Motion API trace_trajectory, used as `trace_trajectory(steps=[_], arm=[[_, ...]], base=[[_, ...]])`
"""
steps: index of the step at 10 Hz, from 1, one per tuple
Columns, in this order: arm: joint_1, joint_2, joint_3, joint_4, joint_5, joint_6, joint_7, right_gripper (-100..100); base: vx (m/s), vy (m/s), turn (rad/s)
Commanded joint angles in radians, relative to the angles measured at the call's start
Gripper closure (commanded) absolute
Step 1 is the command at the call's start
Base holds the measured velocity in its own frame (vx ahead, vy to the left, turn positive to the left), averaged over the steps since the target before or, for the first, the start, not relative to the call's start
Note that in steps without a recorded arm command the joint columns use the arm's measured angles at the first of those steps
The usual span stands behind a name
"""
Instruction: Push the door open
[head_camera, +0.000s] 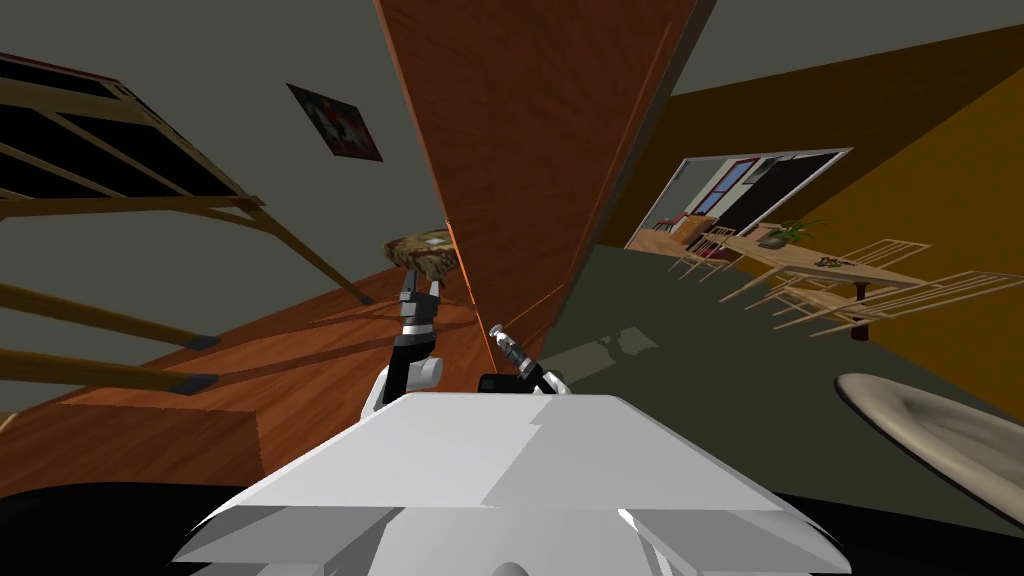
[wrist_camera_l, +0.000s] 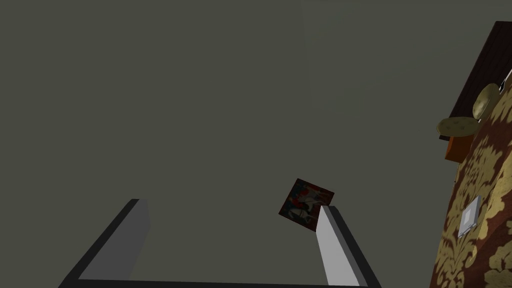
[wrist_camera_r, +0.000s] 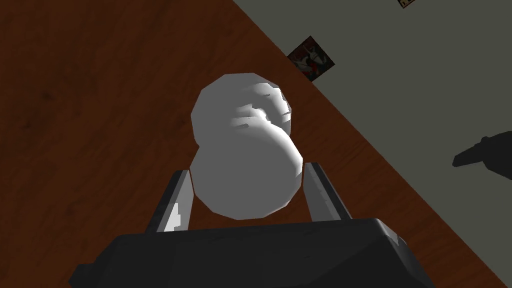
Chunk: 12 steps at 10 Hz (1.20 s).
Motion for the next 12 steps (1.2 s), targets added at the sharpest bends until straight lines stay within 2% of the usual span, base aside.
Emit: trace_trajectory(steps=[1, 4, 5, 7, 10, 12], arm=[[-0.010, -0.004, -0.008, 0.003, -0.014, -0.003, -0.038, 100], [-0.018, -0.008, 0.003, 0.008, -0.045, -0.004, -0.116, 100], [-0.018, -0.008, 0.003, 0.008, -0.045, -0.004, -0.121, 100], [-0.026, -0.012, 0.014, 0.013, -0.077, -0.006, -0.185, 100], [-0.030, -0.014, 0.020, 0.015, -0.093, -0.006, -0.245, 100], [-0.039, -0.018, 0.032, 0.020, -0.127, -0.008, -0.310, 100]], base=[[0.030, 0.056, -0.032], [0.025, 0.041, -0.024], [0.028, 0.032, -0.025], [0.031, 0.053, -0.051], [0.031, 0.045, -0.023], [0.038, 0.055, -0.039]])
